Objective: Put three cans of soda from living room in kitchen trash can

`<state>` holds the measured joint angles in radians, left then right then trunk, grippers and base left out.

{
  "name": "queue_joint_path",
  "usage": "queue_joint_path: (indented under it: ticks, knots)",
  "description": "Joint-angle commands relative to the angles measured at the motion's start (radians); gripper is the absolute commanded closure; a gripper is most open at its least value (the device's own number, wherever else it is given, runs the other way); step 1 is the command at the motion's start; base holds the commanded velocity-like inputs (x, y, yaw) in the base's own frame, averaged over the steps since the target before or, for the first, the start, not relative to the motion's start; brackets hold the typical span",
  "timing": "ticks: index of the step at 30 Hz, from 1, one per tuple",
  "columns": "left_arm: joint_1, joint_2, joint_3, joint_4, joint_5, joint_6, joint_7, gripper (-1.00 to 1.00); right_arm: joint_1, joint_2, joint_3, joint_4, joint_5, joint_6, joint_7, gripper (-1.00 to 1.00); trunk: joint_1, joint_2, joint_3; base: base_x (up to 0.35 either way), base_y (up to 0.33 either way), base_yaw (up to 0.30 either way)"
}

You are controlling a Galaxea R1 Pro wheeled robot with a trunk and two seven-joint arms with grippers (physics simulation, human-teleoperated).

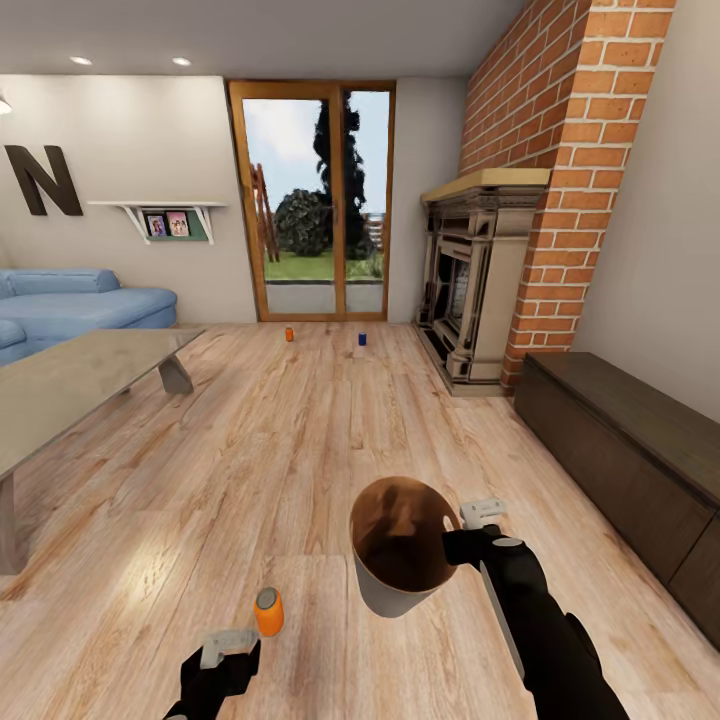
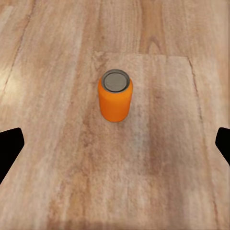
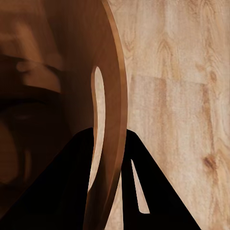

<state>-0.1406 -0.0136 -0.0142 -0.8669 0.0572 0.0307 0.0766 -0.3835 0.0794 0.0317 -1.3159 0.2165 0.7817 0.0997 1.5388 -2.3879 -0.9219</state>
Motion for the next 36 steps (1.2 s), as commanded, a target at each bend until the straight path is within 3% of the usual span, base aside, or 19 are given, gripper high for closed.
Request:
queue_joint_path:
  ticks: [1,18,36]
  knots:
    - [0.0,0.0,-0.001,0.0,0.0,0.0,0.0,-1.0,-0.001,0.0,0.0,-0.001,-0.009,0.0,0.003,1.0,0.0,0.0,0.0,0.005,0.0,0.0]
    - [0.0,0.001,-0.003,0.0,0.001,0.0,0.0,-1.0,0.0,0.0,0.0,0.0,-0.009,-0.001,0.003,1.0,0.0,0.0,0.0,0.109,0.0,0.0]
    - [-0.001,0.003,-0.001,0.002,0.002,0.0,-0.001,-1.0,0.0,0.0,0.002,0.0,-0.011,-0.001,0.003,1.0,0.0,0.0,0.0,0.256,0.0,0.0]
